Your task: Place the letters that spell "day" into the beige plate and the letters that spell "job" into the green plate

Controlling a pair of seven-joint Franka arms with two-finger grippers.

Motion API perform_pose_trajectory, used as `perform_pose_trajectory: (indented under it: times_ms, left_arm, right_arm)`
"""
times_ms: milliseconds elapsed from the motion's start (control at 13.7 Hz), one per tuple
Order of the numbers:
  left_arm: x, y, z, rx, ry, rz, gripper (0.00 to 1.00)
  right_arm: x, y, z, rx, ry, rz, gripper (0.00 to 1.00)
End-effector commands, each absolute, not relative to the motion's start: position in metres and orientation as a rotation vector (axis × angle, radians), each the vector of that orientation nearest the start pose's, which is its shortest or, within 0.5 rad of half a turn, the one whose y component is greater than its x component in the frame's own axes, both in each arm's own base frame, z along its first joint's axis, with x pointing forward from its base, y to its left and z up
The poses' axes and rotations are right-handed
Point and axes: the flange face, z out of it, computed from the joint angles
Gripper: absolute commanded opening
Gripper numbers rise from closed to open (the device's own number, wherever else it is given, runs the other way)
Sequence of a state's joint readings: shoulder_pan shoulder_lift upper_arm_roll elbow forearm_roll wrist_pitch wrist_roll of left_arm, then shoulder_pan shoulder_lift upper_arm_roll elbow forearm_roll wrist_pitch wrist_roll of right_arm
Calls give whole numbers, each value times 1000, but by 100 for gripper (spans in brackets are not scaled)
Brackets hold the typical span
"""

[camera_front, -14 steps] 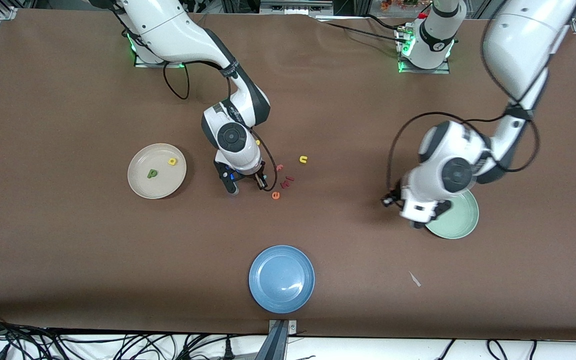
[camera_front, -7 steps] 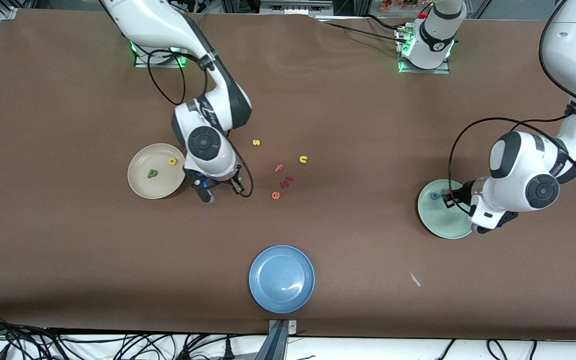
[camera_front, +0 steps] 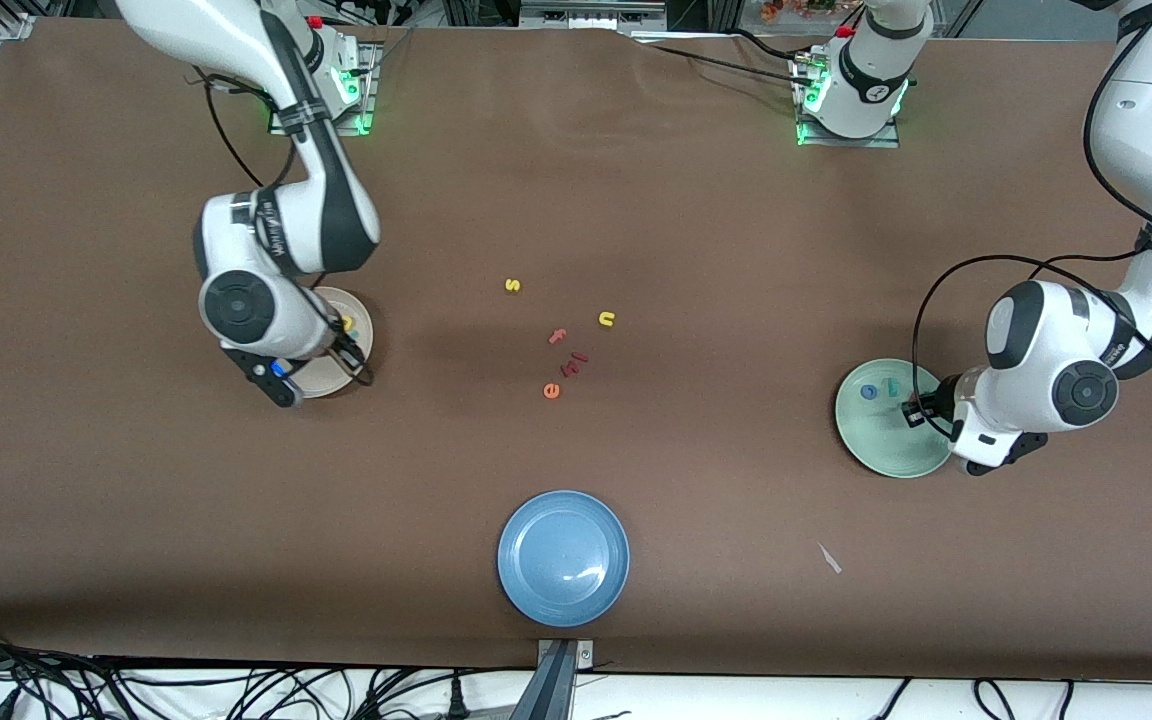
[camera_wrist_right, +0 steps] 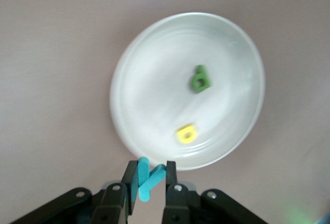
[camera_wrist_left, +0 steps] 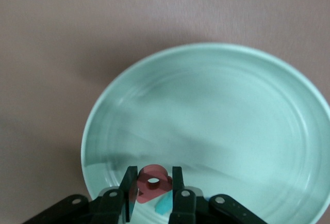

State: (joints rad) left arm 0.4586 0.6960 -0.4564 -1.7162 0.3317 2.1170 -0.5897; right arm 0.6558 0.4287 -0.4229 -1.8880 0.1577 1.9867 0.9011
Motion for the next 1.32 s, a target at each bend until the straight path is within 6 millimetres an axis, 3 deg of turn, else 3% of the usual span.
perform_pose_trajectory:
  times_ms: [0,73,293,366,439,513,732,879,1025,1172,1245]
  left_arm:
    - [661,48,210,-3035,-621,267,60]
    - [667,52,219,-3043,-607,236,100]
    - [681,45,246,-3059,-567,164,100]
    - [687,41,257,-3063,-560,131,100]
    - [688,34,265,-3063,-543,119,100]
    - [689,25,275,-3061,-522,102,100]
    - [685,-11,312,-3035,-431,96,100]
    - [681,-37,333,-3032,-344,83,100]
    - [681,-44,353,-3033,-322,34,100]
    - [679,-53,376,-3028,-293,32,100]
    - [679,-60,394,-3034,-317,9,100]
  right_arm:
    - [534,119,252,-3065,1122,391,20]
    - [528,113,237,-3068,1127,365,20]
    - [508,99,205,-3084,1073,262,24]
    - [508,100,206,-3085,1067,261,52]
    - [509,101,210,-3078,1069,259,100]
    - [510,103,215,-3075,1064,270,100]
    - [536,120,274,-3050,1029,329,100]
    - [563,140,334,-3069,975,411,100]
    - [584,153,390,-3090,888,368,100]
    - [598,153,429,-3116,651,299,100]
    - [605,140,447,-3124,553,260,100]
